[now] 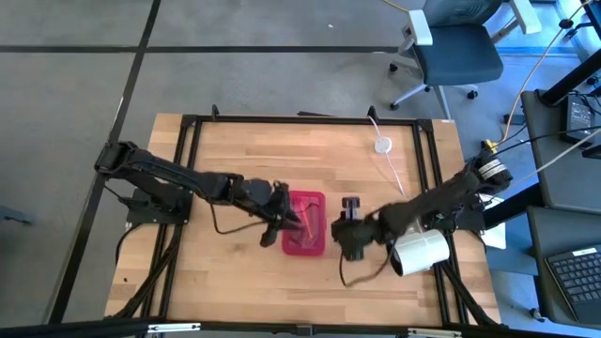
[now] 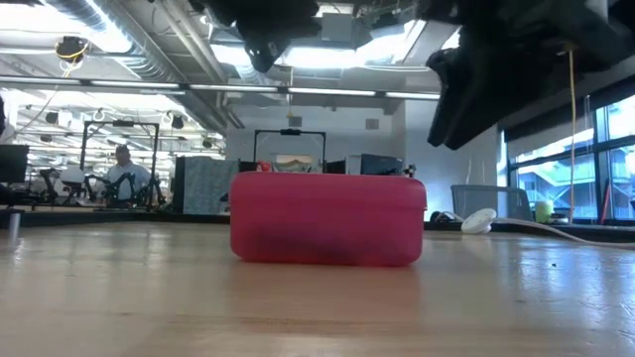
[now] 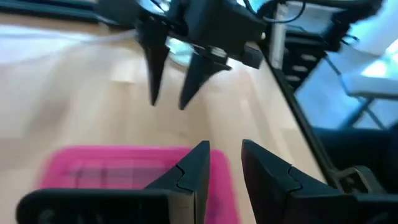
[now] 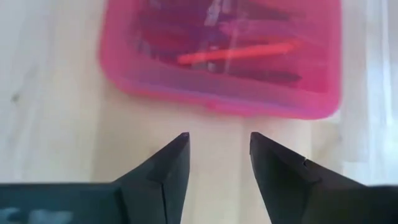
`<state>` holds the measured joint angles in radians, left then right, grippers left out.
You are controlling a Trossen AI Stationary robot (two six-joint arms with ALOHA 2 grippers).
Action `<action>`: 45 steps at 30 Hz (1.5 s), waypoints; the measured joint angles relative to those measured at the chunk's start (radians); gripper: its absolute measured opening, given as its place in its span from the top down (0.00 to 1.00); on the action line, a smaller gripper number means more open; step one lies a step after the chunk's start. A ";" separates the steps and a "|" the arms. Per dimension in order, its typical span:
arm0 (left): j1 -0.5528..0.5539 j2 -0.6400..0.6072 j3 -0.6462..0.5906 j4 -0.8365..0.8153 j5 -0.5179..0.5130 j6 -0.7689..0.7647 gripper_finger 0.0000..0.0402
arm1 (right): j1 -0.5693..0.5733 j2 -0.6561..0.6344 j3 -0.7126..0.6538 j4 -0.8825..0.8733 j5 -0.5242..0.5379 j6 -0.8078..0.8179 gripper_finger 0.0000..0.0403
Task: Pick & place school supplies into a supply box
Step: Return to Home Position
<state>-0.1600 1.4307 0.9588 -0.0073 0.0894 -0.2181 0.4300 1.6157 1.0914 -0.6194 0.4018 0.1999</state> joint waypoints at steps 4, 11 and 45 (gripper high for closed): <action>0.070 -0.076 0.000 -0.050 -0.005 0.055 0.79 | -0.077 -0.119 -0.097 0.044 -0.086 -0.050 0.57; 0.233 -0.251 -0.129 -0.028 -0.002 0.109 0.78 | -0.160 -0.444 -0.362 0.259 -0.104 -0.062 0.57; 0.430 -1.219 -0.897 0.292 0.026 -0.049 0.79 | -0.499 -1.234 -0.851 0.630 -0.563 -0.089 0.57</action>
<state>0.2703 0.2122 0.0615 0.2844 0.1159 -0.2671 -0.0694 0.3815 0.2401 0.0110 -0.1615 0.1105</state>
